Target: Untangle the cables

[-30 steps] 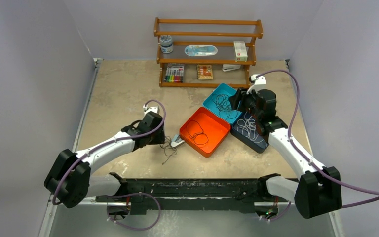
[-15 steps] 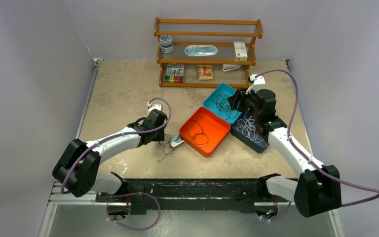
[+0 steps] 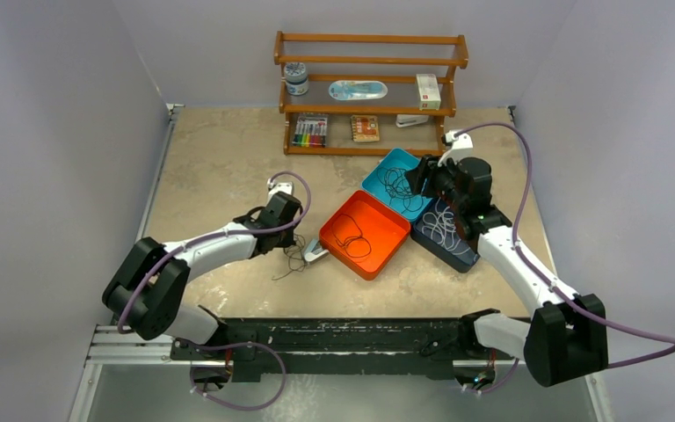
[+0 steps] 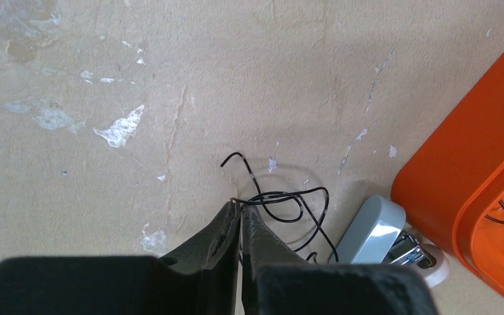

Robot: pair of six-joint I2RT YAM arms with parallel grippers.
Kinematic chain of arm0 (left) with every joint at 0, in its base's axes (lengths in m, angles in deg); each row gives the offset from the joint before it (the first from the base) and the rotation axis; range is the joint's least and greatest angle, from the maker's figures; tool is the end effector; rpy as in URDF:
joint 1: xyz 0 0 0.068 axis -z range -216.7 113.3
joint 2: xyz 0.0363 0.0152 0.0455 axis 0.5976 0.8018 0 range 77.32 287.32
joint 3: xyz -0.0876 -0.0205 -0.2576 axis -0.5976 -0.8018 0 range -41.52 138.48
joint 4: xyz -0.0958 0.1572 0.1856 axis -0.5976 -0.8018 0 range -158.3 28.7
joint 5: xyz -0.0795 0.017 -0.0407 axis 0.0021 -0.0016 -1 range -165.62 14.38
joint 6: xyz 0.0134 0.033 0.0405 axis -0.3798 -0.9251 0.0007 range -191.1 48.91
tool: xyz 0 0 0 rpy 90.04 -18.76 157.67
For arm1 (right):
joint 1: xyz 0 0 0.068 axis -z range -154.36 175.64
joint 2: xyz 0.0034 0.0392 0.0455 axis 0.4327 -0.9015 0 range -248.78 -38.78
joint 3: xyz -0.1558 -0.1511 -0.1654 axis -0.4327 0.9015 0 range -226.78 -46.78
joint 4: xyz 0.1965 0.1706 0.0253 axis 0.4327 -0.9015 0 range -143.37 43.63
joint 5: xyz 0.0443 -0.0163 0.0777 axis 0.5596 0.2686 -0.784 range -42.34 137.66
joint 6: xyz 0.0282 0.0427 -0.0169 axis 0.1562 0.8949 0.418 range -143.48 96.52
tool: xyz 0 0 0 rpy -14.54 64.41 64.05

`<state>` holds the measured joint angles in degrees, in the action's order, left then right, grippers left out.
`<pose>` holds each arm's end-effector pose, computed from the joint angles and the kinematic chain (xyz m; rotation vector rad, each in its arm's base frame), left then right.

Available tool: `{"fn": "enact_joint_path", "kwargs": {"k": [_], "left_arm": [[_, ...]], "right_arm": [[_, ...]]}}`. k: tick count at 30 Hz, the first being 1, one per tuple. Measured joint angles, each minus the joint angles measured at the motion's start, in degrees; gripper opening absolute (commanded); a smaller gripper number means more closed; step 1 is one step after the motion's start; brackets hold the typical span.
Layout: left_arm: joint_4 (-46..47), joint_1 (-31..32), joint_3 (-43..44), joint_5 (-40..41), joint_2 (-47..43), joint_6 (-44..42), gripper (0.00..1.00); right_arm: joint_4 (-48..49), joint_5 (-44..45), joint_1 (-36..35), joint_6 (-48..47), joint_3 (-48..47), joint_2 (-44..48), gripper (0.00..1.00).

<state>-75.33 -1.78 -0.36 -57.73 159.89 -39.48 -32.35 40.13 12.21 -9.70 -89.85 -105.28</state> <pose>0.2281 -0.1459 0.1695 -0.0497 2.4733 -0.0965 0.2627 0.0675 0.2954 -0.0924 1.7536 0.4618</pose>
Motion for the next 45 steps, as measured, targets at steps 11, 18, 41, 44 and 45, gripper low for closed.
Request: {"fn": "enact_joint_path", "kwargs": {"k": [11, 18, 41, 44, 45], "left_arm": [[-2.58, 0.0, 4.13, 4.33, -1.9, 0.24, 0.0], [-4.52, -0.02, 7.52, 8.31, -9.7, 0.11, 0.13], [-13.62, 1.62, 1.4, -4.48, -11.32, 6.78, 0.61], [-12.74, 1.88, 0.74, -4.96, -11.1, 6.84, 0.62], [-12.26, 1.92, 0.57, -5.05, -10.88, 6.86, 0.62]], "right_arm": [[0.11, 0.57, 0.0, -0.42, 0.0, 1.66, 0.55], [2.51, 0.55, 0.0, -0.81, 0.0, 4.5, 0.55], [4.07, -1.81, 0.0, -0.94, 0.0, 0.98, 0.56], [4.2, -2.4, 0.0, -0.94, 0.0, 0.79, 0.56], [4.31, -2.49, 0.0, -0.94, 0.0, 0.76, 0.56]]}}
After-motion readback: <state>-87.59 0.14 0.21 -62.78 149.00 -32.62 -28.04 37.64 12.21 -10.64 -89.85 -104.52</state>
